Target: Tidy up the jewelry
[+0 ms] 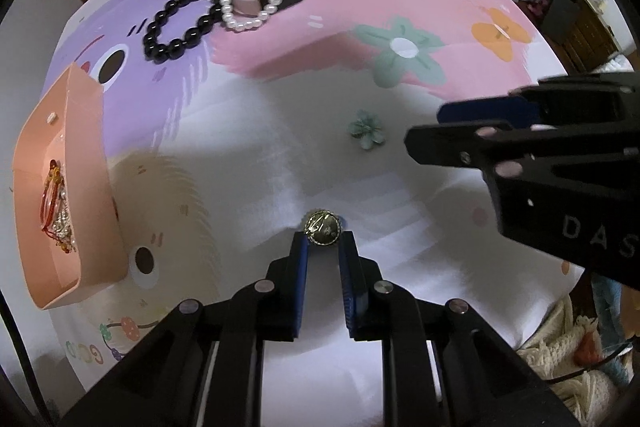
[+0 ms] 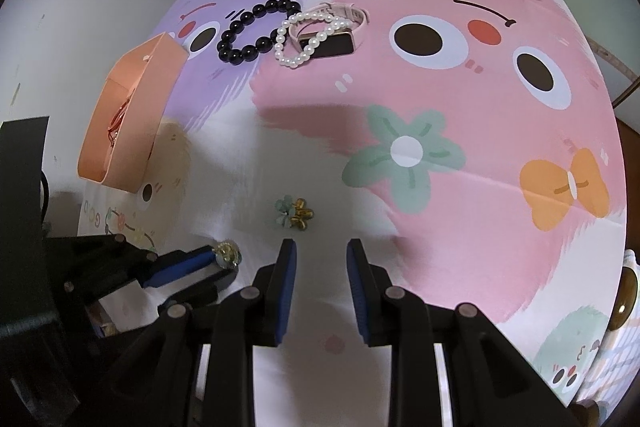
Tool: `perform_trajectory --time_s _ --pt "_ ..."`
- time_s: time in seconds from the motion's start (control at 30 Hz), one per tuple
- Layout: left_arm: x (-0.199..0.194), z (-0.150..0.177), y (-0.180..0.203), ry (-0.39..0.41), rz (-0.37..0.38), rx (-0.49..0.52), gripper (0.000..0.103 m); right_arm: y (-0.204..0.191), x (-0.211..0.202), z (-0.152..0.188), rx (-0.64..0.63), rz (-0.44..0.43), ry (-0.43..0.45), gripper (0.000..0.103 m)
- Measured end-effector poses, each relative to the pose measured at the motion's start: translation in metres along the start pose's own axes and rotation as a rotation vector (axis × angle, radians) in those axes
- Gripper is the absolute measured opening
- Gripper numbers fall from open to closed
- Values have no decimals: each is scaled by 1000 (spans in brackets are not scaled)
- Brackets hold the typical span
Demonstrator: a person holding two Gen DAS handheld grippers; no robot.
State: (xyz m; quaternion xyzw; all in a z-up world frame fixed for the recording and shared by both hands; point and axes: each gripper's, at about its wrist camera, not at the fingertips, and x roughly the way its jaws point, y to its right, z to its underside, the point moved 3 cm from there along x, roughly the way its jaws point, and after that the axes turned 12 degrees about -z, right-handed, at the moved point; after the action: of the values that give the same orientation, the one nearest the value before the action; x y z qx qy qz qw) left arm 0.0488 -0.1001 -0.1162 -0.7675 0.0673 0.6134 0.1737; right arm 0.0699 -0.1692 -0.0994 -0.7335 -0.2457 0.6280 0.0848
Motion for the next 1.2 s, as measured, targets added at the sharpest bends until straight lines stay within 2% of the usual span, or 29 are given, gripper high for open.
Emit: perform_trajectory --time_s 0.33,0.63,0.83,0.87,0.9,1.0,1.2 --pt "3 5 -28 -17 36 -130 13 -3 11 -5 -40 19 -29 26" --pt "3 14 -48 -8 72 -139 14 -16 23 -11 -106 51 -49 26" --pt "-4 19 -61 -1 86 -161 14 -30 27 -7 -202 96 -49 26" --pt "-5 20 -63 1 86 -165 14 -31 28 -6 -209 101 -45 24" --pt "-5 20 -64 2 85 -167 14 -31 28 -6 -210 102 -41 17" --pt "-9 22 -69 11 88 -183 14 -30 26 -4 -203 98 -44 5" --pt "-25 23 -80 53 72 -211 14 -41 13 -6 -213 85 -23 3"
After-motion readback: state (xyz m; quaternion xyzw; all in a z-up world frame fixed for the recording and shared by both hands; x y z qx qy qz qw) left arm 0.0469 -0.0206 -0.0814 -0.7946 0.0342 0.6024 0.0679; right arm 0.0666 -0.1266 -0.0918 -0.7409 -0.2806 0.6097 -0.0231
